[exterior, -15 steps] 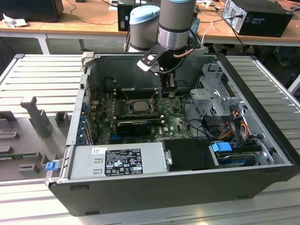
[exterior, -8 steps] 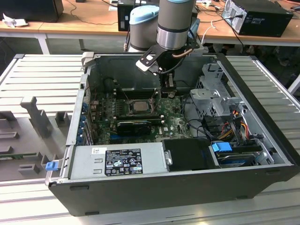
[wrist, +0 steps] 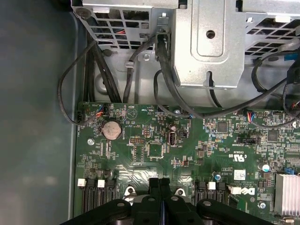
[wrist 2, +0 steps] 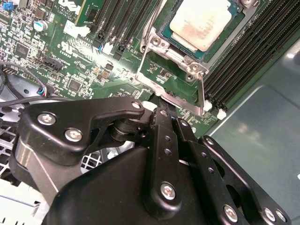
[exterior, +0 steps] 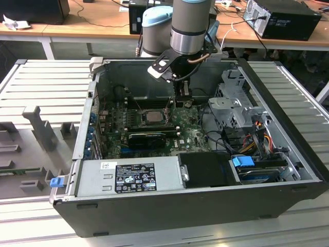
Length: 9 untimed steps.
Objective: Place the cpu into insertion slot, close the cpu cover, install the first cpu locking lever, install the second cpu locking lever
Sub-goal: 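Close the cpu cover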
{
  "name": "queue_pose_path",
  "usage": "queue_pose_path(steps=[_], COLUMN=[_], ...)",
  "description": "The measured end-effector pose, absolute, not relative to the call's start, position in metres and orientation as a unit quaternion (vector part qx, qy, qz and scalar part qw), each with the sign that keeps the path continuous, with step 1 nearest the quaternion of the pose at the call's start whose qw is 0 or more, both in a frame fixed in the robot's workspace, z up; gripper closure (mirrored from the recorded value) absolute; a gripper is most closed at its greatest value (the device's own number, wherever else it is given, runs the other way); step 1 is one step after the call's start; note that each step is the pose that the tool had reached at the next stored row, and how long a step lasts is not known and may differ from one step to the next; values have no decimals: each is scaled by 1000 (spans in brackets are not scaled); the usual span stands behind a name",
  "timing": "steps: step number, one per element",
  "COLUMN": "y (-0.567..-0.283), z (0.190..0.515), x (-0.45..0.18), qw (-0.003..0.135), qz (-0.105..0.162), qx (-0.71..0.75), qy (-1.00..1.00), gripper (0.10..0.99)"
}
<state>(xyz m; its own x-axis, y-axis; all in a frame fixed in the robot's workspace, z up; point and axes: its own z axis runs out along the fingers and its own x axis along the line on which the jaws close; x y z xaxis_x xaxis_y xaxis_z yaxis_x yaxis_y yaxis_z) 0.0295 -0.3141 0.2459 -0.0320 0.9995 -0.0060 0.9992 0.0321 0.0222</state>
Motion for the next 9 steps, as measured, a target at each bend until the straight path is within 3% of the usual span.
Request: queue_pose_path(steps=[9], y=[-314], z=[246], x=[26], qw=[10], qz=[6], qx=[696], qy=[718], gripper=[980])
